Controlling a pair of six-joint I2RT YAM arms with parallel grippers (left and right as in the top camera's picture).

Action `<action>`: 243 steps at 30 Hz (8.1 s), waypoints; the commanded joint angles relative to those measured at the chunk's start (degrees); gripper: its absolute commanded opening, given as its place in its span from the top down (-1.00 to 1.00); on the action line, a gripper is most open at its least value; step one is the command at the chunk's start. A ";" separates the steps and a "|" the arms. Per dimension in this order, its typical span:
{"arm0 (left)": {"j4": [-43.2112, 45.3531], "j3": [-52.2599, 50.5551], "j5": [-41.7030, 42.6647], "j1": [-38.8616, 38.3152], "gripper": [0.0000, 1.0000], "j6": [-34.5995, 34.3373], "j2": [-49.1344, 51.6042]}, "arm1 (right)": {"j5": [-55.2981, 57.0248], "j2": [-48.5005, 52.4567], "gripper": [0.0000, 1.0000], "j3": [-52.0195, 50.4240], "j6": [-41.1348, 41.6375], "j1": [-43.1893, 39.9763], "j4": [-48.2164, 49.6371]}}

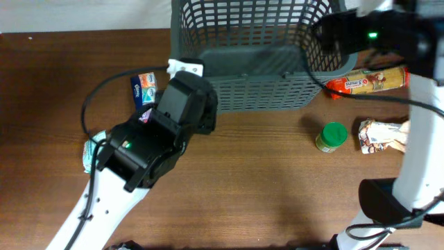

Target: Pack container

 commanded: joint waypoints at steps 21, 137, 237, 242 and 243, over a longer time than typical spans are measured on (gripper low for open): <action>-2.93 0.98 -14.58 -0.09 -0.99 -0.96 -1.16 | 2.62 12.28 0.54 0.81 7.32 -28.46 -0.22; 3.89 0.96 -5.60 26.29 0.96 -8.22 13.84 | -11.08 26.60 0.93 0.42 5.53 -7.30 8.81; 3.39 0.96 -3.45 31.95 0.75 -5.62 13.84 | -8.90 26.45 -0.89 1.81 6.47 -9.29 9.90; 3.39 0.96 -3.45 31.95 0.75 -5.62 13.84 | -8.66 25.68 -0.98 3.04 7.61 -12.41 9.44; 3.41 0.96 -3.48 31.95 0.75 -5.62 13.84 | -8.20 25.35 -0.98 3.10 8.31 -13.11 9.29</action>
